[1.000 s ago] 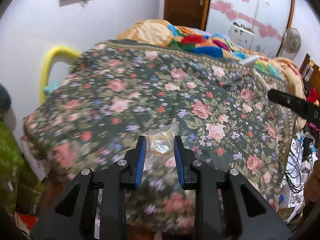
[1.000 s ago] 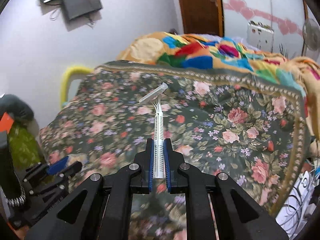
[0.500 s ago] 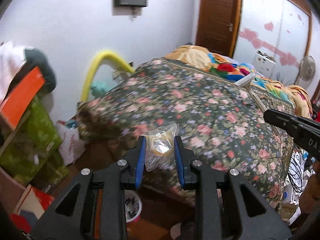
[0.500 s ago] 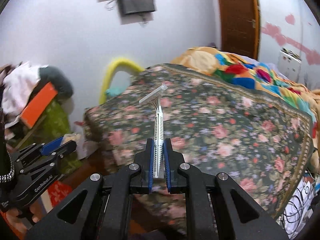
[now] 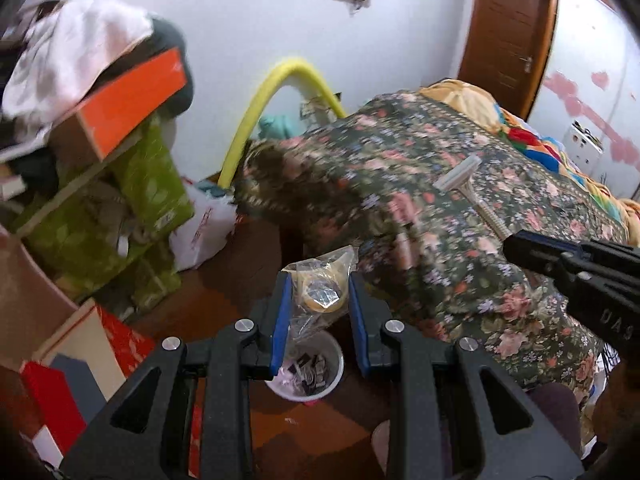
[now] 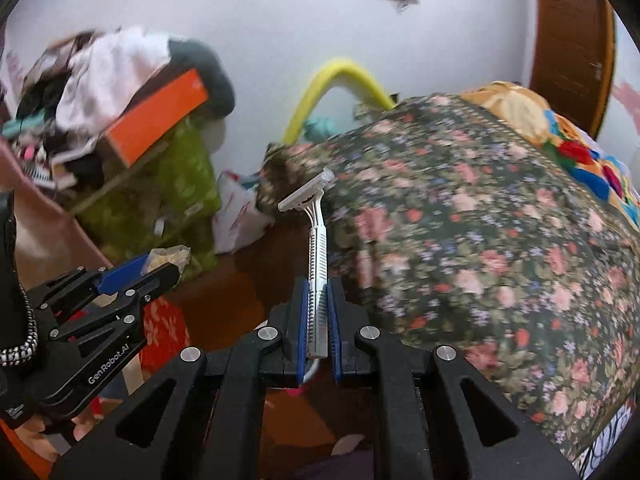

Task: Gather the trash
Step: 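Carry the razor and wrapper with both grippers over the white bin, then open both grippers over the white bin, dropping razor and wrapper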

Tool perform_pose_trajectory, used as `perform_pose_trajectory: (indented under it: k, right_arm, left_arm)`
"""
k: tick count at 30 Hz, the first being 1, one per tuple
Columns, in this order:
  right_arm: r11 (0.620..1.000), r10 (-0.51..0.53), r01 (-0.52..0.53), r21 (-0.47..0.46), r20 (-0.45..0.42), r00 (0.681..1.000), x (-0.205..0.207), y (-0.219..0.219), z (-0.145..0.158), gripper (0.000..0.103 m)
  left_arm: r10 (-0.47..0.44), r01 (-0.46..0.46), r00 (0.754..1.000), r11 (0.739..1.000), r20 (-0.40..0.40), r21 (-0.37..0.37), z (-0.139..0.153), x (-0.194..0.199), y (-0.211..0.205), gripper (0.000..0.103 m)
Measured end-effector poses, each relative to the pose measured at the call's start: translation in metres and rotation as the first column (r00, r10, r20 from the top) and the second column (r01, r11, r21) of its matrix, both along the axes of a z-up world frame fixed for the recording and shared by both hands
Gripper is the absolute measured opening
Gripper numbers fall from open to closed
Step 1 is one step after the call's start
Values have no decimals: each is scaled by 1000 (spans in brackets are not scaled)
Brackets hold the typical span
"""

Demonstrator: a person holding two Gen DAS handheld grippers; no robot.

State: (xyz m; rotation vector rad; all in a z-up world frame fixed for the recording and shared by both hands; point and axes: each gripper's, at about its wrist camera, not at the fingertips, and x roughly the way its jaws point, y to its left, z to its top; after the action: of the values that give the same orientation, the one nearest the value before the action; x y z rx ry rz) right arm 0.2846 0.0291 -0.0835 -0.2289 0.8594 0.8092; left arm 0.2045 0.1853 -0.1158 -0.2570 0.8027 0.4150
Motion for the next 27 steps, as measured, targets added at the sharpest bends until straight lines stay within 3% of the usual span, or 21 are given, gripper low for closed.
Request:
perform_pose_trajectory:
  k: [9,12,18,23,27]
  right_arm:
    - [985,114,-119,-125,-47,992,-15,61,-46,9]
    - [975,146,-157,-159,-79,986,-16,79,-62,9]
    - [959,169,-189,-212,-110,979,-12,101,-86,9]
    - [954,172,-199,-224,-136,976,-5,111,-96,9]
    - [951,175,-205,-231,-144,974,0,116,-101,9]
  left_arm:
    - [55,-65,994,992,-94,-107,-53,0,38,27]
    - [50,-76,989,979,-140,-189,-74,4,50,27]
    - [33,-80,979,970,-200,-228,-103,17,61,27]
    - [-2,-75,971,948,-240,-310,-117,30,76,29]
    - [12,-86,967,956,-256,-279,-116,32,85,34]
